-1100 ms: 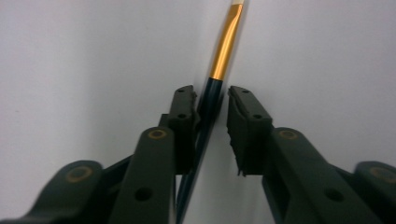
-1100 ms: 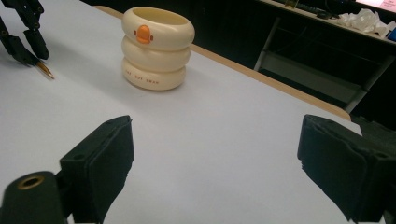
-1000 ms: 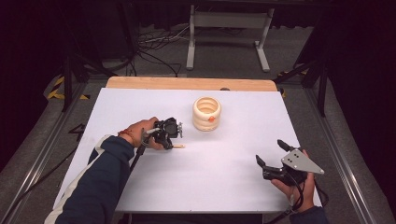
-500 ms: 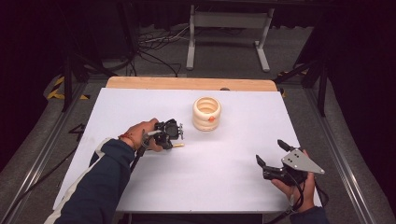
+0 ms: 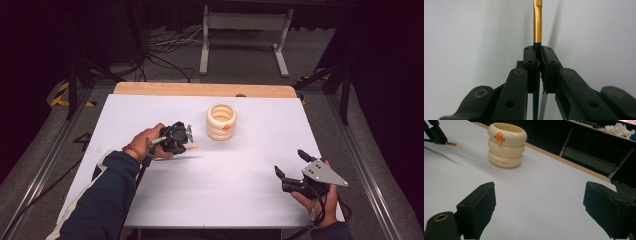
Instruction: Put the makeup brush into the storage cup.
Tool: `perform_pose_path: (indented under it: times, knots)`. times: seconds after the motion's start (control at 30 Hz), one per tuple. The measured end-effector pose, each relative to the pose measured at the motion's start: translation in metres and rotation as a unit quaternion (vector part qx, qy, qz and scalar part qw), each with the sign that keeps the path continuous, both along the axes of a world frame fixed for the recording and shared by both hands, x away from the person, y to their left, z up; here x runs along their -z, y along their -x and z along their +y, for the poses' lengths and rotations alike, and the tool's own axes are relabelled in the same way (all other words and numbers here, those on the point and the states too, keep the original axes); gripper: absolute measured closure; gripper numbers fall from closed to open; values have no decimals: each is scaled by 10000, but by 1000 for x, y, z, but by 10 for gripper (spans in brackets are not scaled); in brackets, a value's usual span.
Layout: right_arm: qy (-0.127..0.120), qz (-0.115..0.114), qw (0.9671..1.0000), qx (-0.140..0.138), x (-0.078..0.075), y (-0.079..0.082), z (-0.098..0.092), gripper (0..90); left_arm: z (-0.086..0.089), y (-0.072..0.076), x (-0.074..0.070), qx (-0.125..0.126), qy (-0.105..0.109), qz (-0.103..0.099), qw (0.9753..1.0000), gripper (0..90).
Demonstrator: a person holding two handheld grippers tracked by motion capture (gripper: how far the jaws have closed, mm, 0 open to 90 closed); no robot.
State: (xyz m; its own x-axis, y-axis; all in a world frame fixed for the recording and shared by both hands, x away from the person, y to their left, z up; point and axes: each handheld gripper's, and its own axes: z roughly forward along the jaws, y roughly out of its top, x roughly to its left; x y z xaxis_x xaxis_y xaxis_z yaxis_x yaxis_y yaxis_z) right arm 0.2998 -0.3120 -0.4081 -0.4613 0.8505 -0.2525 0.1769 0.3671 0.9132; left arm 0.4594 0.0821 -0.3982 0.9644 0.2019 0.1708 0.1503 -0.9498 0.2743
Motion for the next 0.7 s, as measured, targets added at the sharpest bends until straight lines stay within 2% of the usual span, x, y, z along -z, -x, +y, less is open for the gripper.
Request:
perform_pose_path:
  times: [0.2,0.33,0.43,0.57,0.63,0.7]
  knots:
    - [-16,-6,10000,37,0,0,-1,117,6,2,-9,-24,317,-185,9993,829]
    - [-51,-7,10000,25,0,0,-1,118,11,3,-15,-141,659,-304,9973,829]
    - [-43,-10,10000,23,0,0,-1,118,14,4,-18,-208,815,-433,9955,829]
    - [-39,-4,10000,51,0,0,-1,118,18,4,-23,-357,1096,-722,9907,829]
    - [-52,-25,10000,52,0,0,-1,118,21,4,-26,-436,1283,-845,9872,829]
    - [-52,-26,10000,55,-1,0,-1,118,23,4,-28,-516,1505,-819,9839,829]
